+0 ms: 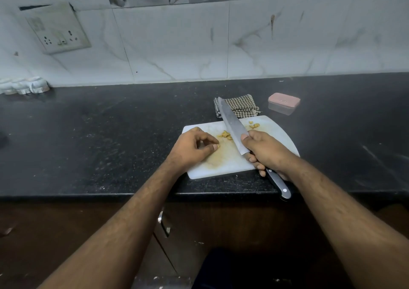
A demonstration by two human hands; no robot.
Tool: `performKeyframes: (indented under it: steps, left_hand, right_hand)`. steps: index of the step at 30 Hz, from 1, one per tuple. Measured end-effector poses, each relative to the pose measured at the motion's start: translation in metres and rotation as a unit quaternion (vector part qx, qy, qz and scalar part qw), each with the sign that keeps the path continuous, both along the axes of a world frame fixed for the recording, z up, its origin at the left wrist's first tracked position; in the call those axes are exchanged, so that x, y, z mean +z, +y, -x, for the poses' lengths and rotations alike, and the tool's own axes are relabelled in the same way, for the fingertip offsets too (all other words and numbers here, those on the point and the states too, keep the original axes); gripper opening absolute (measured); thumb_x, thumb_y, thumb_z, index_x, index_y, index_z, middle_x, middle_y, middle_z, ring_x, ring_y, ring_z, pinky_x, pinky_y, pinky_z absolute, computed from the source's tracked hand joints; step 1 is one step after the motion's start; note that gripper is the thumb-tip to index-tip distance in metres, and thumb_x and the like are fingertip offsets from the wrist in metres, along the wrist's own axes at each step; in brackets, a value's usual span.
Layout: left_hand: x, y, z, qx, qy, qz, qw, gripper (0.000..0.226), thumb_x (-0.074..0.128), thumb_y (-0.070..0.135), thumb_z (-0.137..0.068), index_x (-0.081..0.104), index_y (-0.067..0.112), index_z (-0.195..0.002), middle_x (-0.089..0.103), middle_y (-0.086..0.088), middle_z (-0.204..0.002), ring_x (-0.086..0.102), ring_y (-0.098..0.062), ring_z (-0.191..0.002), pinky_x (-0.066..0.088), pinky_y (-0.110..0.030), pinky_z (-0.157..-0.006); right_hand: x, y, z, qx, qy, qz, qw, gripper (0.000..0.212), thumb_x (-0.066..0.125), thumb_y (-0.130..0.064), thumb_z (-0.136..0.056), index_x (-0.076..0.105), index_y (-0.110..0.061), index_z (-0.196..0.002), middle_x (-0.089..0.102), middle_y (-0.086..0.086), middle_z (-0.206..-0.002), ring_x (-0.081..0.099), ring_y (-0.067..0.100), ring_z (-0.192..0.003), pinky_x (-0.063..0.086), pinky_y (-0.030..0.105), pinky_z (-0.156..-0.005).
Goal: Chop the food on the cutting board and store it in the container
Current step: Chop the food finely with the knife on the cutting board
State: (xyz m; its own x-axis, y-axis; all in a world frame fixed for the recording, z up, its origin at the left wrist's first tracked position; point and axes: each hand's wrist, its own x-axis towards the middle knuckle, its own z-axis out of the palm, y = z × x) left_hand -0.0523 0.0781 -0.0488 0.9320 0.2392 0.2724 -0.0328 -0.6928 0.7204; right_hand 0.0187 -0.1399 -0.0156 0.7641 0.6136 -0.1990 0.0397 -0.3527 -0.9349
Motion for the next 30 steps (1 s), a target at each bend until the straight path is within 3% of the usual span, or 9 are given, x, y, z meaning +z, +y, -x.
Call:
performKeyframes:
  steps: [4, 11, 15, 18, 23, 30]
  left_hand:
    - [0.0006, -0.0021, 0.002, -0.007, -0.003, 0.013, 1.0, 0.006, 0.08, 0.024, -0.088, 0.076, 0.028, -0.089, 0.063, 0.013, -0.089, 0.05, -0.004, -0.071, 0.043, -0.02, -0.065]
    - [-0.0018, -0.0046, 0.0033, -0.018, -0.012, 0.027, 0.999, 0.015, 0.068, 0.012, -0.095, 0.068, 0.026, -0.088, 0.067, 0.008, -0.083, 0.051, -0.005, -0.067, 0.044, -0.025, -0.063]
    - [-0.0012, -0.005, 0.0054, -0.016, -0.018, 0.04, 0.999, 0.015, 0.064, 0.007, -0.097, 0.068, 0.021, -0.093, 0.069, 0.009, -0.086, 0.054, 0.001, -0.066, 0.044, -0.018, -0.064]
    - [-0.0013, -0.0058, 0.005, -0.012, -0.007, 0.027, 1.0, 0.017, 0.063, 0.009, -0.099, 0.072, 0.021, -0.107, 0.07, 0.013, -0.096, 0.06, 0.006, -0.078, 0.043, -0.011, -0.071]
    - [0.0003, -0.0044, 0.0049, -0.013, 0.003, -0.027, 1.0, 0.022, 0.065, 0.013, -0.097, 0.079, 0.026, -0.108, 0.065, 0.012, -0.102, 0.057, -0.004, -0.081, 0.04, -0.009, -0.068]
    - [-0.0008, -0.0045, 0.0041, -0.004, -0.01, -0.019, 1.0, 0.012, 0.069, 0.016, -0.095, 0.075, 0.026, -0.095, 0.068, 0.009, -0.096, 0.059, -0.007, -0.081, 0.044, -0.016, -0.069]
  right_hand:
    - [-0.0037, 0.0012, 0.0022, 0.004, -0.03, 0.009, 0.999, 0.023, 0.041, -0.044, -0.106, 0.054, -0.025, -0.101, 0.048, 0.0, -0.064, 0.036, 0.01, -0.041, 0.04, 0.025, -0.042]
    - [-0.0044, 0.0015, 0.0044, -0.007, -0.048, 0.02, 0.999, 0.022, 0.04, -0.044, -0.106, 0.049, -0.029, -0.094, 0.049, 0.002, -0.068, 0.038, 0.011, -0.041, 0.041, 0.026, -0.043]
    - [-0.0029, 0.0019, 0.0064, -0.005, -0.057, 0.032, 0.998, 0.026, 0.039, -0.044, -0.106, 0.051, -0.023, -0.095, 0.049, 0.002, -0.067, 0.039, 0.011, -0.041, 0.041, 0.026, -0.042]
    - [-0.0016, 0.0021, 0.0062, -0.007, -0.051, 0.034, 0.998, 0.026, 0.039, -0.043, -0.106, 0.052, -0.02, -0.101, 0.049, 0.001, -0.066, 0.038, 0.01, -0.041, 0.04, 0.026, -0.042]
    - [0.0, 0.0023, 0.0065, -0.008, -0.036, 0.03, 0.999, 0.024, 0.039, -0.041, -0.107, 0.053, -0.022, -0.101, 0.047, 0.0, -0.064, 0.036, 0.009, -0.04, 0.039, 0.024, -0.041]
    - [0.0014, 0.0025, 0.0069, -0.01, -0.029, 0.029, 0.999, 0.026, 0.038, -0.04, -0.107, 0.055, -0.021, -0.109, 0.046, -0.002, -0.062, 0.036, 0.008, -0.039, 0.038, 0.024, -0.041]
